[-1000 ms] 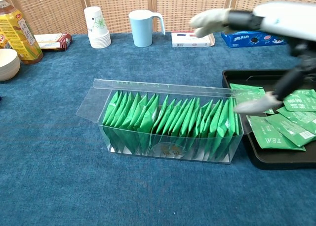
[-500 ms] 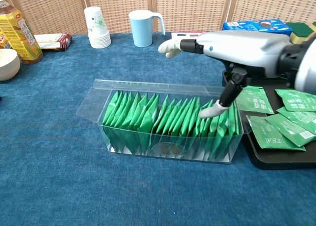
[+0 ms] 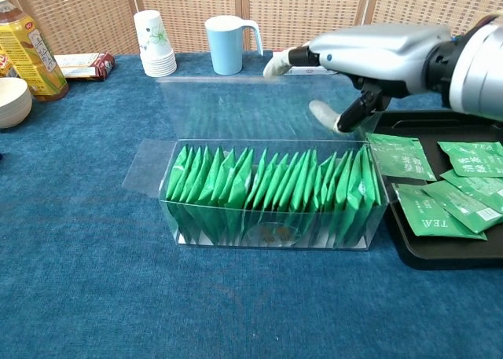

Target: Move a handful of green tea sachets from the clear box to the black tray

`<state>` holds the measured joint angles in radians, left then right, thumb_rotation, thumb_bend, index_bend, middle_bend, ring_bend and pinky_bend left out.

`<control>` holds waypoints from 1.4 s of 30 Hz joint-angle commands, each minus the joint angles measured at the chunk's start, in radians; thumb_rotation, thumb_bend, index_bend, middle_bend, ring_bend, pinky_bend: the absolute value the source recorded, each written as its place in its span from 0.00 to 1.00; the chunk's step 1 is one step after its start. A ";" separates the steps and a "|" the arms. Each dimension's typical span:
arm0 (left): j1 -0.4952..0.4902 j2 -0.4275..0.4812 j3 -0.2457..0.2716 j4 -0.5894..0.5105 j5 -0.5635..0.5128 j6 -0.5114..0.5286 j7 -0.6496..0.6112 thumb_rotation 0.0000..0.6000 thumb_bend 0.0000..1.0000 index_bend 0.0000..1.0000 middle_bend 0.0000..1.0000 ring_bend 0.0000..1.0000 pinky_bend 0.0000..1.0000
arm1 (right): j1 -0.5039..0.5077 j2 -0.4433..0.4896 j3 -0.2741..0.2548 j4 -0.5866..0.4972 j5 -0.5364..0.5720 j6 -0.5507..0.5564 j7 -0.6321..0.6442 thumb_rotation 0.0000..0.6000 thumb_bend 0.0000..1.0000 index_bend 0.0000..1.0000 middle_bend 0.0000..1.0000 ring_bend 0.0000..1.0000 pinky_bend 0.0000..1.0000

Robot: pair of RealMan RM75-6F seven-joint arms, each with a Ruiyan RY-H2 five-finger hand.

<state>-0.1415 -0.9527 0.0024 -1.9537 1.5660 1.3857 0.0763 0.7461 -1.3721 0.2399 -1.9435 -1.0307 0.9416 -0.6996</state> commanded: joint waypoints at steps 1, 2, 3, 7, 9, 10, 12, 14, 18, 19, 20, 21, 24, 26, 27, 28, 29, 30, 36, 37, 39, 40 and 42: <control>-0.001 -0.003 0.001 0.004 0.000 -0.002 -0.005 1.00 0.15 0.13 0.04 0.00 0.14 | 0.011 0.028 0.003 -0.034 0.027 0.011 -0.004 1.00 0.67 0.12 0.12 0.00 0.07; -0.002 -0.004 0.001 0.006 0.001 -0.003 -0.007 1.00 0.15 0.13 0.03 0.00 0.14 | 0.015 0.035 0.003 -0.039 0.033 0.012 -0.003 1.00 0.68 0.12 0.12 0.00 0.07; -0.003 -0.005 0.002 0.006 0.002 -0.003 -0.008 1.00 0.15 0.13 0.03 0.00 0.14 | 0.018 0.040 0.003 -0.041 0.039 0.011 -0.002 1.00 0.68 0.12 0.12 0.00 0.07; -0.002 -0.006 0.002 0.008 0.007 0.002 -0.011 1.00 0.15 0.13 0.03 0.00 0.14 | 0.042 0.063 0.002 -0.051 0.075 -0.007 0.007 1.00 0.71 0.15 0.12 0.00 0.07; 0.000 -0.005 0.003 0.008 0.007 0.005 -0.013 1.00 0.15 0.13 0.03 0.00 0.14 | 0.056 0.075 0.004 -0.056 0.097 -0.027 0.021 1.00 0.73 0.18 0.13 0.00 0.07; 0.001 -0.004 0.004 0.008 0.007 0.007 -0.013 1.00 0.15 0.13 0.03 0.00 0.14 | 0.062 0.080 0.005 -0.056 0.106 -0.036 0.026 1.00 0.74 0.20 0.13 0.00 0.07; 0.003 -0.003 0.006 0.008 0.009 0.009 -0.014 1.00 0.15 0.13 0.03 0.00 0.14 | 0.079 0.093 0.010 -0.058 0.133 -0.062 0.045 1.00 0.76 0.25 0.13 0.00 0.07; 0.004 -0.003 0.007 0.008 0.012 0.012 -0.015 1.00 0.15 0.13 0.03 0.00 0.14 | 0.098 0.107 0.017 -0.056 0.163 -0.092 0.068 1.00 0.78 0.29 0.13 0.00 0.07; 0.007 -0.001 0.009 0.009 0.014 0.017 -0.017 1.00 0.15 0.13 0.02 0.00 0.14 | 0.145 0.139 0.035 -0.042 0.247 -0.172 0.134 1.00 0.80 0.40 0.13 0.00 0.07; 0.007 -0.001 0.009 0.009 0.014 0.017 -0.018 1.00 0.15 0.13 0.02 0.00 0.14 | 0.154 0.145 0.039 -0.037 0.267 -0.190 0.151 1.00 0.81 0.43 0.13 0.00 0.07; 0.007 -0.001 0.009 0.009 0.014 0.018 -0.018 1.00 0.15 0.13 0.02 0.00 0.14 | 0.163 0.151 0.043 -0.031 0.286 -0.208 0.167 1.00 0.82 0.45 0.13 0.00 0.07; 0.007 -0.001 0.009 0.010 0.014 0.018 -0.018 1.00 0.15 0.13 0.02 0.00 0.14 | 0.178 0.161 0.047 -0.020 0.313 -0.235 0.187 1.00 0.83 0.47 0.13 0.00 0.07; 0.007 0.000 0.009 0.011 0.014 0.019 -0.019 1.00 0.15 0.13 0.01 0.00 0.14 | 0.217 0.184 0.050 0.005 0.371 -0.298 0.232 1.00 0.83 0.50 0.13 0.01 0.07; 0.007 0.001 0.009 0.011 0.014 0.020 -0.020 1.00 0.15 0.13 0.01 0.00 0.14 | 0.240 0.192 0.046 0.023 0.393 -0.319 0.249 1.00 0.83 0.51 0.13 0.01 0.07; 0.007 0.000 0.008 0.012 0.014 0.020 -0.020 1.00 0.15 0.13 0.01 0.00 0.14 | 0.252 0.194 0.044 0.032 0.404 -0.328 0.259 1.00 0.83 0.51 0.13 0.01 0.07; 0.007 0.000 0.008 0.012 0.013 0.020 -0.020 1.00 0.15 0.13 0.01 0.00 0.14 | 0.259 0.195 0.041 0.038 0.409 -0.331 0.264 1.00 0.83 0.51 0.13 0.01 0.07; 0.006 0.000 0.008 0.013 0.013 0.019 -0.020 1.00 0.15 0.13 0.01 0.00 0.14 | 0.267 0.194 0.037 0.046 0.414 -0.334 0.268 1.00 0.83 0.50 0.13 0.01 0.07; 0.006 -0.001 0.009 0.014 0.013 0.018 -0.019 1.00 0.15 0.13 0.01 0.00 0.14 | 0.274 0.191 0.033 0.054 0.418 -0.336 0.271 1.00 0.83 0.48 0.13 0.01 0.07; 0.004 -0.005 0.007 0.020 0.007 0.015 -0.024 1.00 0.15 0.13 0.01 0.00 0.14 | 0.315 0.153 -0.001 0.112 0.422 -0.310 0.276 1.00 0.83 0.27 0.10 0.00 0.06; 0.004 -0.007 0.006 0.022 0.007 0.016 -0.026 1.00 0.15 0.13 0.01 0.00 0.14 | 0.321 0.141 -0.006 0.126 0.421 -0.296 0.276 1.00 0.83 0.24 0.09 0.00 0.06; 0.004 -0.007 0.007 0.025 0.006 0.017 -0.028 1.00 0.15 0.13 0.01 0.00 0.14 | 0.331 0.120 -0.017 0.150 0.417 -0.268 0.270 1.00 0.83 0.19 0.08 0.00 0.06; 0.005 -0.007 0.007 0.027 0.006 0.017 -0.029 1.00 0.15 0.13 0.01 0.00 0.14 | 0.334 0.111 -0.021 0.159 0.416 -0.256 0.266 1.00 0.83 0.16 0.07 0.00 0.06; 0.005 -0.008 0.008 0.029 0.005 0.016 -0.033 1.00 0.15 0.13 0.01 0.00 0.14 | 0.344 0.089 -0.036 0.183 0.416 -0.225 0.250 1.00 0.82 0.11 0.06 0.00 0.05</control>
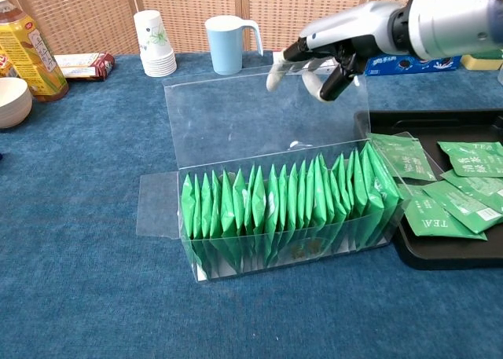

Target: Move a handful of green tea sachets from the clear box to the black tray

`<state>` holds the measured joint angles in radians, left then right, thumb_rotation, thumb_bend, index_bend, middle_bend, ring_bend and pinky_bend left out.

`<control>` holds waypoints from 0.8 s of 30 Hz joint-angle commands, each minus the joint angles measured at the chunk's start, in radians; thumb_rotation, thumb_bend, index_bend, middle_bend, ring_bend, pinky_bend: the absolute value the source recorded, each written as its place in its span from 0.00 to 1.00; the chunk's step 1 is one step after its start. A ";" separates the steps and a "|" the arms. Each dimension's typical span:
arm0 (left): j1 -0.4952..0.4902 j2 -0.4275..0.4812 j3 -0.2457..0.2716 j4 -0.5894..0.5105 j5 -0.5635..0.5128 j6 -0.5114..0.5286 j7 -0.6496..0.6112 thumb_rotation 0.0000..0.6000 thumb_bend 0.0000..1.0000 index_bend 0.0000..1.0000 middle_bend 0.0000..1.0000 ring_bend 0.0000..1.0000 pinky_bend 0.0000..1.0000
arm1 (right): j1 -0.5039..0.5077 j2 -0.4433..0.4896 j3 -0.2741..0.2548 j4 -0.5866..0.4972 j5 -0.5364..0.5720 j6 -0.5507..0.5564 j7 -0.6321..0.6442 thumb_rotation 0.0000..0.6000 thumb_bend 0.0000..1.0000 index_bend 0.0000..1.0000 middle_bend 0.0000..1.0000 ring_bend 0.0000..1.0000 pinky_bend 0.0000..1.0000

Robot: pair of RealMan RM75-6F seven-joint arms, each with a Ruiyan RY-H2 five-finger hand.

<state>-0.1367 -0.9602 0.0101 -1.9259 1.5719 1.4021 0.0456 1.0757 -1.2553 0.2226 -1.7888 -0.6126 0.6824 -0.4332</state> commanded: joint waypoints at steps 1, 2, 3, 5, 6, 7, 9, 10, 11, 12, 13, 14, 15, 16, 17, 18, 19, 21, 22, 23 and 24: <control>0.001 -0.001 0.001 0.003 -0.001 0.000 -0.004 1.00 0.15 0.13 0.01 0.00 0.14 | 0.020 -0.041 -0.026 0.042 0.000 0.053 -0.027 1.00 0.82 0.08 0.06 0.00 0.05; 0.001 -0.001 0.002 0.004 -0.001 0.000 -0.005 1.00 0.15 0.13 0.01 0.00 0.14 | 0.024 -0.050 -0.033 0.051 0.002 0.066 -0.036 1.00 0.81 0.06 0.05 0.00 0.05; 0.002 -0.002 0.002 0.006 -0.001 0.000 -0.007 1.00 0.15 0.13 0.01 0.00 0.14 | 0.027 -0.063 -0.040 0.064 0.007 0.085 -0.045 1.00 0.80 0.03 0.05 0.00 0.05; 0.002 -0.002 0.003 0.008 0.001 0.001 -0.010 1.00 0.15 0.13 0.01 0.00 0.14 | 0.032 -0.084 -0.049 0.083 0.016 0.113 -0.057 1.00 0.78 0.00 0.04 0.00 0.05; 0.003 -0.003 0.004 0.010 0.002 0.002 -0.011 1.00 0.15 0.13 0.01 0.00 0.14 | 0.034 -0.095 -0.056 0.095 0.020 0.131 -0.068 1.00 0.76 0.00 0.04 0.00 0.05; 0.003 -0.003 0.004 0.010 0.002 0.003 -0.012 1.00 0.15 0.13 0.01 0.00 0.14 | 0.035 -0.104 -0.061 0.105 0.021 0.147 -0.077 1.00 0.75 0.00 0.03 0.00 0.05; 0.004 -0.003 0.006 0.012 0.003 0.004 -0.016 1.00 0.15 0.13 0.01 0.00 0.14 | 0.037 -0.125 -0.076 0.123 0.028 0.185 -0.105 1.00 0.75 0.00 0.02 0.00 0.05; 0.005 -0.004 0.007 0.013 0.005 0.004 -0.017 1.00 0.15 0.13 0.01 0.00 0.14 | 0.038 -0.136 -0.085 0.133 0.033 0.205 -0.123 1.00 0.73 0.00 0.02 0.00 0.05; 0.006 -0.004 0.008 0.014 0.006 0.004 -0.019 1.00 0.15 0.13 0.01 0.00 0.14 | 0.038 -0.142 -0.091 0.139 0.035 0.217 -0.134 1.00 0.71 0.00 0.02 0.00 0.05; 0.007 -0.004 0.010 0.014 0.008 0.005 -0.020 1.00 0.15 0.13 0.01 0.00 0.14 | 0.036 -0.150 -0.097 0.145 0.034 0.233 -0.145 1.00 0.66 0.00 0.02 0.00 0.05; 0.008 -0.003 0.011 0.015 0.009 0.006 -0.021 1.00 0.15 0.13 0.01 0.00 0.14 | 0.033 -0.155 -0.099 0.148 0.024 0.246 -0.148 1.00 0.59 0.00 0.02 0.00 0.05; 0.009 -0.003 0.011 0.015 0.010 0.008 -0.022 1.00 0.15 0.13 0.01 0.00 0.14 | 0.029 -0.157 -0.100 0.149 0.013 0.252 -0.146 1.00 0.54 0.00 0.02 0.00 0.05; 0.011 -0.002 0.012 0.016 0.010 0.011 -0.025 1.00 0.15 0.13 0.01 0.00 0.14 | 0.022 -0.157 -0.102 0.147 -0.010 0.262 -0.140 1.00 0.48 0.00 0.02 0.00 0.05; 0.012 -0.002 0.012 0.016 0.011 0.014 -0.026 1.00 0.15 0.13 0.01 0.00 0.14 | 0.015 -0.155 -0.100 0.143 -0.034 0.268 -0.129 1.00 0.41 0.00 0.02 0.00 0.05; 0.013 -0.001 0.012 0.016 0.012 0.016 -0.027 1.00 0.15 0.13 0.01 0.00 0.14 | 0.008 -0.153 -0.097 0.139 -0.062 0.272 -0.113 1.00 0.37 0.00 0.02 0.00 0.05; 0.015 0.000 0.013 0.016 0.015 0.020 -0.027 1.00 0.15 0.13 0.01 0.00 0.14 | -0.007 -0.147 -0.091 0.129 -0.115 0.279 -0.078 1.00 0.32 0.00 0.02 0.00 0.05; 0.016 0.001 0.013 0.016 0.017 0.023 -0.028 1.00 0.15 0.13 0.01 0.00 0.14 | -0.023 -0.139 -0.086 0.121 -0.175 0.285 -0.038 1.00 0.27 0.00 0.02 0.00 0.05; 0.019 0.002 0.014 0.015 0.022 0.028 -0.030 1.00 0.15 0.13 0.01 0.00 0.14 | -0.054 -0.129 -0.079 0.111 -0.294 0.308 0.040 1.00 0.22 0.00 0.02 0.00 0.05; 0.019 0.002 0.014 0.015 0.023 0.030 -0.030 1.00 0.15 0.13 0.01 0.00 0.14 | -0.067 -0.126 -0.077 0.109 -0.344 0.322 0.074 1.00 0.20 0.00 0.02 0.00 0.05; 0.021 0.002 0.015 0.016 0.025 0.032 -0.029 1.00 0.15 0.13 0.01 0.00 0.14 | -0.085 -0.123 -0.077 0.109 -0.416 0.342 0.124 1.00 0.18 0.00 0.03 0.00 0.05; 0.021 0.002 0.015 0.015 0.027 0.034 -0.029 1.00 0.15 0.13 0.01 0.00 0.14 | -0.104 -0.119 -0.074 0.104 -0.487 0.369 0.182 1.00 0.16 0.01 0.03 0.00 0.05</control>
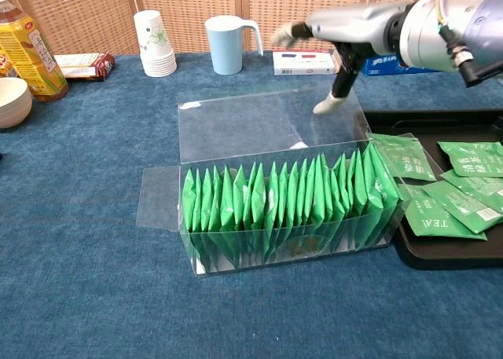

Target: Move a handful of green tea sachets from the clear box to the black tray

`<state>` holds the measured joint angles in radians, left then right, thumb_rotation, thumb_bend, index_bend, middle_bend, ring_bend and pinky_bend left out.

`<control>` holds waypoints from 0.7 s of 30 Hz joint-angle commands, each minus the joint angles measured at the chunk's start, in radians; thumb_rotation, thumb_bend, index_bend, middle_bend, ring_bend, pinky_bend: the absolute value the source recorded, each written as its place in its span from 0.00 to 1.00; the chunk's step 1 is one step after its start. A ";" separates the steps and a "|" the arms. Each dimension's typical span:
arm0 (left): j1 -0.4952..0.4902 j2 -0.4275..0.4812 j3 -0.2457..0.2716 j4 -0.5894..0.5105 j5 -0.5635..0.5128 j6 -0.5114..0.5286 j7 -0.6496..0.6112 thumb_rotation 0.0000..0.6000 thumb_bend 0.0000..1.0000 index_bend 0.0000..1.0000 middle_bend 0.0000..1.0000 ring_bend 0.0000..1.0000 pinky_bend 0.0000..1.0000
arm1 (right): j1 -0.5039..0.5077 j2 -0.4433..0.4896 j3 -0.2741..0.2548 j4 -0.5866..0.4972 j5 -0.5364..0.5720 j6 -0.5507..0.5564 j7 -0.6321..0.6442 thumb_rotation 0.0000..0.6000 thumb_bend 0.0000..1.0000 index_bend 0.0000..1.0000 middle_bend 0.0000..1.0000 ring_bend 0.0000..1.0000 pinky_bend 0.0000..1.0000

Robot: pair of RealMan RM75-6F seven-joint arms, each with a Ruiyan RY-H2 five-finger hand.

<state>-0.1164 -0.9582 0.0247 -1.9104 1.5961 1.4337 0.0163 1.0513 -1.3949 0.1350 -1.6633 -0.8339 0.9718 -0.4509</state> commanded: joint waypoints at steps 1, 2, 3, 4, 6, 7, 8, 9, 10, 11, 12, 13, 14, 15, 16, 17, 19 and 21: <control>0.002 0.000 0.001 -0.002 0.005 0.004 0.001 1.00 0.15 0.13 0.01 0.00 0.14 | -0.092 0.025 0.011 -0.024 -0.309 0.093 0.235 1.00 0.15 0.03 0.03 0.00 0.05; 0.002 0.000 0.001 -0.002 0.006 0.005 0.002 1.00 0.15 0.13 0.01 0.00 0.14 | -0.101 0.028 0.008 -0.023 -0.348 0.104 0.266 1.00 0.15 0.04 0.04 0.00 0.05; 0.003 0.000 0.001 -0.002 0.007 0.008 0.003 1.00 0.15 0.13 0.01 0.00 0.14 | -0.112 0.035 0.004 -0.024 -0.405 0.118 0.314 1.00 0.14 0.06 0.05 0.00 0.05; 0.004 0.000 0.001 -0.002 0.008 0.010 0.003 1.00 0.15 0.13 0.01 0.00 0.14 | -0.118 0.042 -0.002 -0.024 -0.443 0.125 0.343 1.00 0.14 0.07 0.05 0.00 0.05; 0.005 -0.002 0.000 -0.002 0.010 0.013 0.005 1.00 0.15 0.13 0.01 0.00 0.14 | -0.132 0.064 -0.027 -0.030 -0.539 0.134 0.407 1.00 0.13 0.10 0.06 0.00 0.04; 0.006 -0.002 0.000 -0.002 0.010 0.014 0.006 1.00 0.15 0.13 0.01 0.00 0.14 | -0.135 0.071 -0.036 -0.032 -0.566 0.133 0.422 1.00 0.12 0.12 0.07 0.00 0.04; 0.006 -0.003 0.001 -0.003 0.011 0.014 0.007 1.00 0.15 0.13 0.01 0.00 0.14 | -0.137 0.080 -0.053 -0.033 -0.606 0.130 0.435 1.00 0.12 0.13 0.07 0.00 0.04; 0.005 -0.003 0.001 -0.004 0.011 0.013 0.009 1.00 0.15 0.13 0.01 0.00 0.14 | -0.137 0.086 -0.065 -0.033 -0.630 0.123 0.437 1.00 0.10 0.14 0.07 0.00 0.04; 0.005 -0.003 0.000 -0.006 0.012 0.012 0.011 1.00 0.15 0.13 0.01 0.00 0.14 | -0.137 0.094 -0.079 -0.033 -0.654 0.113 0.435 1.00 0.10 0.15 0.08 0.00 0.04; 0.004 -0.003 0.000 -0.008 0.013 0.011 0.014 1.00 0.15 0.13 0.01 0.00 0.14 | -0.135 0.101 -0.094 -0.037 -0.674 0.097 0.428 1.00 0.09 0.16 0.08 0.00 0.04; 0.004 -0.003 0.000 -0.009 0.013 0.012 0.016 1.00 0.15 0.13 0.01 0.00 0.14 | -0.133 0.106 -0.102 -0.039 -0.685 0.087 0.421 1.00 0.09 0.18 0.09 0.00 0.04; 0.004 -0.003 0.000 -0.011 0.014 0.012 0.018 1.00 0.15 0.13 0.01 0.00 0.14 | -0.132 0.111 -0.109 -0.042 -0.697 0.075 0.410 1.00 0.09 0.20 0.09 0.00 0.04; 0.004 -0.003 -0.001 -0.012 0.015 0.013 0.020 1.00 0.15 0.13 0.01 0.00 0.14 | -0.130 0.115 -0.117 -0.043 -0.709 0.063 0.398 1.00 0.09 0.21 0.09 0.00 0.04; 0.004 -0.003 -0.001 -0.013 0.015 0.013 0.022 1.00 0.15 0.13 0.01 0.00 0.14 | -0.130 0.117 -0.120 -0.044 -0.714 0.057 0.392 1.00 0.09 0.23 0.10 0.00 0.04; 0.004 -0.003 -0.001 -0.014 0.015 0.014 0.024 1.00 0.15 0.13 0.01 0.00 0.14 | -0.128 0.118 -0.125 -0.045 -0.725 0.048 0.382 1.00 0.08 0.25 0.11 0.00 0.04; 0.005 -0.003 -0.001 -0.015 0.015 0.014 0.025 1.00 0.15 0.13 0.01 0.00 0.14 | -0.126 0.119 -0.129 -0.044 -0.735 0.042 0.371 1.00 0.08 0.26 0.11 0.00 0.04; 0.006 -0.002 0.000 -0.016 0.015 0.015 0.028 1.00 0.15 0.13 0.01 0.00 0.14 | -0.122 0.120 -0.136 -0.038 -0.755 0.027 0.345 1.00 0.07 0.29 0.12 0.00 0.04; 0.006 -0.001 0.000 -0.018 0.015 0.015 0.030 1.00 0.15 0.13 0.01 0.00 0.14 | -0.118 0.119 -0.141 -0.028 -0.773 0.014 0.319 1.00 0.06 0.32 0.12 0.00 0.04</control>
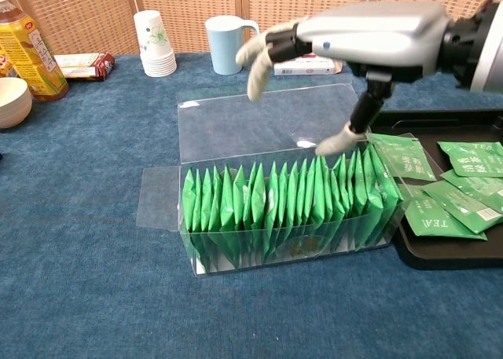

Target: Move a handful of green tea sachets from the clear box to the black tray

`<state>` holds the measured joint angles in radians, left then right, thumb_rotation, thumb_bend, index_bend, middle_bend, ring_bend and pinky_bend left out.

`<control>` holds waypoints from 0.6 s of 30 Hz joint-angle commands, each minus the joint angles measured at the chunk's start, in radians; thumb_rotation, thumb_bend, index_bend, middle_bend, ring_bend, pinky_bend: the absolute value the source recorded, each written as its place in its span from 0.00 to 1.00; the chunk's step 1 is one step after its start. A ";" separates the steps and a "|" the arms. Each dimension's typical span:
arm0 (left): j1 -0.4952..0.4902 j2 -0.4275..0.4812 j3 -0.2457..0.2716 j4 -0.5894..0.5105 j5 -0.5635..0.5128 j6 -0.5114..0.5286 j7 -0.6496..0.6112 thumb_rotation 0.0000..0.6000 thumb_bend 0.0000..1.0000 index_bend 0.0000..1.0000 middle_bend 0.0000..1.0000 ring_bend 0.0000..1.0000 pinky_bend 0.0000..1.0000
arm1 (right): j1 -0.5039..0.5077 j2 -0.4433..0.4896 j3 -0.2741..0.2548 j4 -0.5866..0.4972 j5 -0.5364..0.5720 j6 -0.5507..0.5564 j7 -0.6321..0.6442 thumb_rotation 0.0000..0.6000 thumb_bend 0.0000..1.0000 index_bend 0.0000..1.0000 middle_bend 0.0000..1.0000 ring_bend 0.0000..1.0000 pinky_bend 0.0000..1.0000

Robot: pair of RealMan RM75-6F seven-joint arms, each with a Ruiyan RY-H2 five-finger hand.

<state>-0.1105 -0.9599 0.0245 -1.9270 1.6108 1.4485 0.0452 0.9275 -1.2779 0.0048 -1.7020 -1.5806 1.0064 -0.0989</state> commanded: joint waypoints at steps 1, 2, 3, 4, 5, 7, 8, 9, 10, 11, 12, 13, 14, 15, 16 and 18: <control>0.001 0.002 0.001 -0.002 0.000 0.001 0.001 1.00 0.15 0.13 0.01 0.00 0.14 | 0.008 0.002 -0.014 0.014 -0.034 -0.026 -0.042 1.00 0.05 0.33 0.13 0.00 0.04; 0.001 0.002 0.001 -0.002 0.000 0.001 0.002 1.00 0.15 0.13 0.01 0.00 0.14 | 0.011 0.002 -0.016 0.017 -0.044 -0.034 -0.054 1.00 0.05 0.34 0.13 0.00 0.04; 0.002 0.002 0.000 -0.003 -0.002 0.002 0.003 1.00 0.15 0.13 0.01 0.00 0.14 | 0.013 0.002 -0.017 0.022 -0.056 -0.038 -0.067 1.00 0.05 0.35 0.14 0.00 0.04; 0.002 0.003 0.001 -0.003 -0.003 0.001 0.003 1.00 0.15 0.13 0.01 0.00 0.14 | 0.015 0.001 -0.018 0.025 -0.064 -0.039 -0.076 1.00 0.04 0.36 0.14 0.00 0.04; 0.002 0.003 0.001 -0.004 -0.003 0.000 0.004 1.00 0.15 0.13 0.01 0.00 0.14 | 0.016 0.001 -0.019 0.028 -0.075 -0.040 -0.086 1.00 0.04 0.37 0.14 0.00 0.04; 0.001 0.003 0.001 -0.005 -0.004 -0.002 0.007 1.00 0.15 0.13 0.01 0.00 0.14 | 0.021 0.002 -0.024 0.034 -0.105 -0.044 -0.103 1.00 0.04 0.38 0.15 0.00 0.04; 0.001 0.003 0.001 -0.006 -0.004 -0.003 0.008 1.00 0.15 0.13 0.01 0.00 0.14 | 0.023 0.004 -0.027 0.036 -0.116 -0.046 -0.111 1.00 0.03 0.38 0.15 0.00 0.04; 0.000 0.003 0.001 -0.007 -0.005 -0.004 0.009 1.00 0.15 0.13 0.01 0.00 0.14 | 0.027 0.007 -0.031 0.040 -0.133 -0.051 -0.123 1.00 0.03 0.38 0.15 0.00 0.04; 0.000 0.003 0.000 -0.007 -0.006 -0.005 0.010 1.00 0.15 0.13 0.01 0.00 0.14 | 0.029 0.009 -0.033 0.041 -0.144 -0.053 -0.130 1.00 0.03 0.38 0.15 0.00 0.04; 0.000 0.003 0.000 -0.008 -0.006 -0.006 0.010 1.00 0.15 0.13 0.01 0.00 0.14 | 0.032 0.010 -0.036 0.042 -0.155 -0.056 -0.135 1.00 0.02 0.38 0.15 0.00 0.04; -0.001 0.002 0.000 -0.009 -0.006 -0.008 0.012 1.00 0.15 0.13 0.01 0.00 0.14 | 0.035 0.011 -0.038 0.044 -0.167 -0.059 -0.140 1.00 0.02 0.38 0.15 0.00 0.04; -0.002 0.001 0.000 -0.010 -0.006 -0.009 0.013 1.00 0.15 0.13 0.01 0.00 0.14 | 0.038 0.010 -0.038 0.049 -0.178 -0.061 -0.147 1.00 0.02 0.37 0.15 0.00 0.04; -0.003 0.001 0.000 -0.011 -0.005 -0.010 0.014 1.00 0.15 0.13 0.01 0.00 0.14 | 0.039 0.010 -0.038 0.051 -0.183 -0.062 -0.151 1.00 0.02 0.37 0.15 0.00 0.04; -0.004 0.000 0.000 -0.012 -0.005 -0.012 0.015 1.00 0.15 0.13 0.01 0.00 0.14 | 0.041 0.008 -0.037 0.056 -0.193 -0.061 -0.157 1.00 0.01 0.37 0.15 0.00 0.04; -0.004 -0.001 0.000 -0.012 -0.005 -0.012 0.015 1.00 0.15 0.13 0.01 0.00 0.14 | 0.042 0.007 -0.036 0.059 -0.198 -0.061 -0.160 1.00 0.01 0.36 0.15 0.00 0.04; -0.004 -0.001 0.000 -0.013 -0.006 -0.014 0.017 1.00 0.15 0.13 0.01 0.00 0.14 | 0.045 0.002 -0.034 0.070 -0.211 -0.061 -0.167 1.00 0.00 0.36 0.15 0.01 0.04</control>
<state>-0.1149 -0.9606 0.0249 -1.9398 1.6048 1.4341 0.0619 0.9705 -1.2733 -0.0299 -1.6361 -1.7874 0.9459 -0.2625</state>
